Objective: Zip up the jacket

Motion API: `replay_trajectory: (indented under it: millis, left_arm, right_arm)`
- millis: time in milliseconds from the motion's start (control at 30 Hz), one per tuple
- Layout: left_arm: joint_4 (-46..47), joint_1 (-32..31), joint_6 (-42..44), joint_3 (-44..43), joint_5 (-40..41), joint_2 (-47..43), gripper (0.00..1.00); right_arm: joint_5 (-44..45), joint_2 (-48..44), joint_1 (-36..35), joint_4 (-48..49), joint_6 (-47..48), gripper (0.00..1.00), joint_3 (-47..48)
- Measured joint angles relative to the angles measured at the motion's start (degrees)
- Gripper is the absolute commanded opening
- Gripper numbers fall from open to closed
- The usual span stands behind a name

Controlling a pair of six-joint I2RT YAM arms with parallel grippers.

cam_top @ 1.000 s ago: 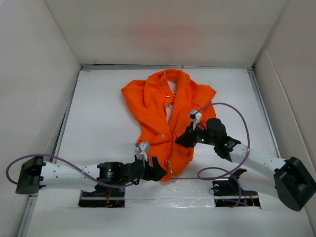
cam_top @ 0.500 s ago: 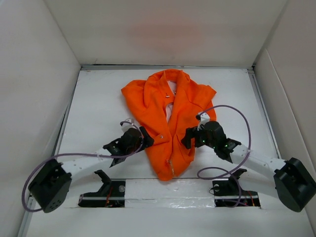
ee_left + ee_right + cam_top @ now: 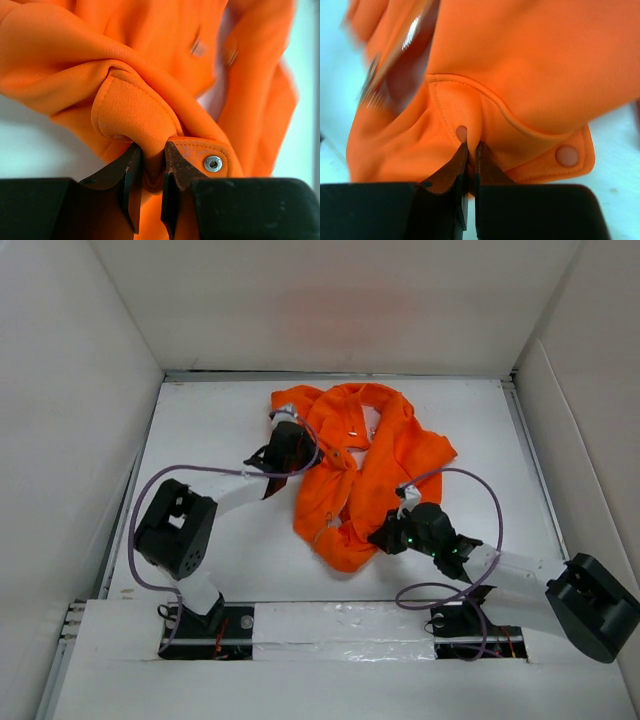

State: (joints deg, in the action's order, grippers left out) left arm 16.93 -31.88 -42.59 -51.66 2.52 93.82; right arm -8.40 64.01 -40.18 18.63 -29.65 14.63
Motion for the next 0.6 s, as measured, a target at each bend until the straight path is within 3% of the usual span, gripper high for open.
replay_trajectory:
  millis: [33, 67, 167, 200, 233, 367, 400, 467, 500, 533, 600]
  left_arm:
    - [0.11, 0.37, 0.83, -3.52, -0.02, 1.38, 0.14]
    - [0.48, 0.59, 1.60, -6.23, -0.07, 2.01, 0.37]
    - [2.38, 0.92, 3.32, -8.37, 0.42, 0.52, 0.60]
    - [3.04, 1.09, 3.58, -7.50, 0.68, -0.85, 0.61]
    - [3.61, 1.27, 3.69, -5.31, 0.90, -3.19, 0.60]
    - [4.46, 1.38, 3.58, 6.45, 1.97, -13.88, 0.58]
    - [4.07, 1.46, 3.32, 9.94, 2.23, -16.87, 0.58]
    - [2.73, 1.51, 2.67, 15.78, 2.49, -22.03, 0.53]
    - [1.99, 1.38, 1.97, 18.45, 2.67, -24.33, 0.47]
    - [0.94, 1.11, 1.31, 20.87, 3.06, -26.73, 0.42]
    - [-1.51, -0.15, -0.26, 25.24, 3.45, -31.63, 0.28]
  right_arm:
    - [-0.68, -0.35, -0.79, 0.09, -0.92, 0.00, -0.15]
    - [-1.29, -0.81, -1.42, -0.15, -1.77, 0.03, -0.24]
    - [-2.40, -3.82, -2.67, -1.75, -3.43, 0.39, -0.35]
    - [-2.62, -5.55, -2.84, -3.19, -3.69, 0.58, -0.33]
    - [-2.78, -7.43, -3.04, -4.83, -3.69, 0.63, -0.22]
    - [-0.31, -14.64, -3.39, -15.43, -0.63, 0.69, 3.28]
    - [0.96, -15.87, -3.41, -17.51, 0.42, 0.64, 4.98]
    - [3.19, -17.59, -3.39, -19.85, 2.84, 0.37, 8.66]
    - [3.91, -17.84, -3.41, -19.89, 3.82, 0.12, 10.36]
    - [4.20, -17.38, -3.41, -19.74, 4.92, 0.00, 11.93]
    - [3.28, -15.28, -3.41, -18.27, 6.27, 0.00, 14.34]
